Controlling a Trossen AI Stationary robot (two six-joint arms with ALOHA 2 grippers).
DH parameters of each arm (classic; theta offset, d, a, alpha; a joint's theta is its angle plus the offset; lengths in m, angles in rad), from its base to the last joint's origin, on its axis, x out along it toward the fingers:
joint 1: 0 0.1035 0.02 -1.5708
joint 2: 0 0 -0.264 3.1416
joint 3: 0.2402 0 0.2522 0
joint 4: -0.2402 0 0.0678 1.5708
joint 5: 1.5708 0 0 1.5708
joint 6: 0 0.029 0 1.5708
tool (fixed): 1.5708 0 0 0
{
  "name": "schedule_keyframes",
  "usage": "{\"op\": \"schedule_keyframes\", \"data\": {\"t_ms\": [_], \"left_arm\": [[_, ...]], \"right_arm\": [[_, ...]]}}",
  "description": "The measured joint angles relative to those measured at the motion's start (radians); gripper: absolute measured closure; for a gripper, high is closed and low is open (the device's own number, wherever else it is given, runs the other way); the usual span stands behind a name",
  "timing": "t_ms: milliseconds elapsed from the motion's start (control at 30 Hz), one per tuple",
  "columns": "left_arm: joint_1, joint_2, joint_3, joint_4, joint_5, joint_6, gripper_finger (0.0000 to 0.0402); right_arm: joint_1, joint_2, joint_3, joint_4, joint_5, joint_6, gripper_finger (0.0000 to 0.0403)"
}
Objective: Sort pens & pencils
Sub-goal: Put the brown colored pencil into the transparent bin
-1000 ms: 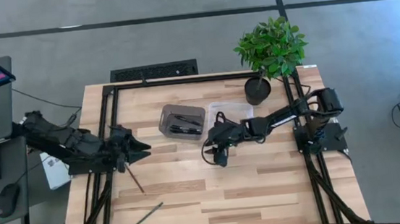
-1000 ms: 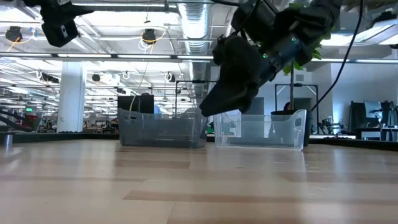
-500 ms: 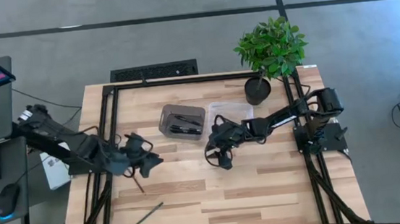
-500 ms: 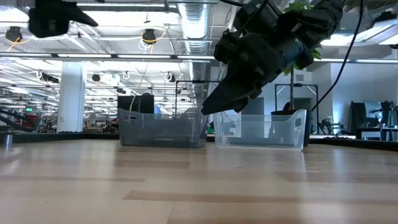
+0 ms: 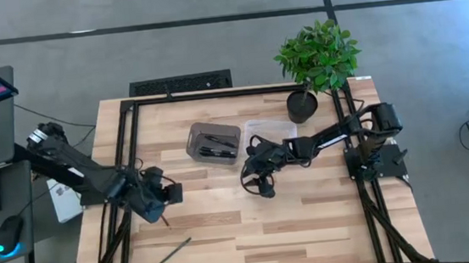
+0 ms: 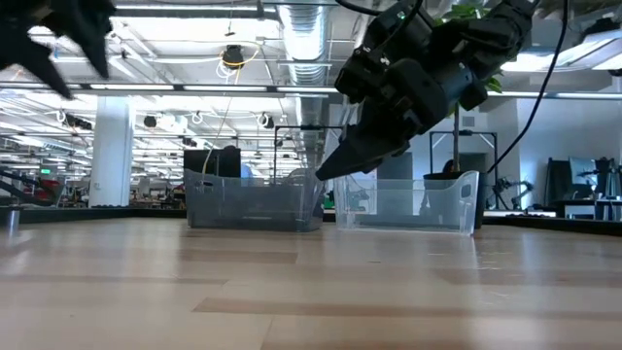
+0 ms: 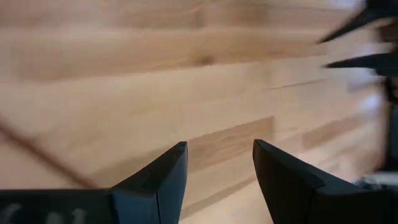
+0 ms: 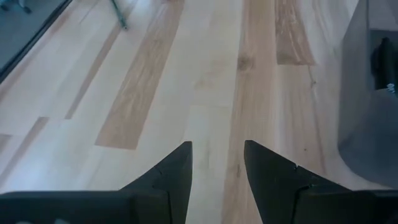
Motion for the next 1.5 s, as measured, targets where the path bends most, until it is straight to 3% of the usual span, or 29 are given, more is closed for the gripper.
{"op": "schedule_keyframes", "data": {"t_ms": [200,433,767,1500], "left_arm": [[-0.005,0.097,0.0,0.001,0.136,-0.187,0.0228],[-0.005,0.212,0.0,0.012,0.367,-0.368,0.0228],[-0.005,0.322,-0.001,0.023,0.394,-0.416,0.0228],[-0.012,0.353,-0.014,-0.038,0.454,-0.427,0.0228]], "right_arm": [[-0.021,0.0,0.0,0.0,0.0,-0.028,0.0232],[-0.042,0.0,0.0,0.0,0.0,-0.054,0.0233],[-0.045,0.0,0.0,-0.006,0.0,-0.071,0.0234],[-0.045,0.009,0.001,-0.05,0.0,-0.079,0.0233]]}}
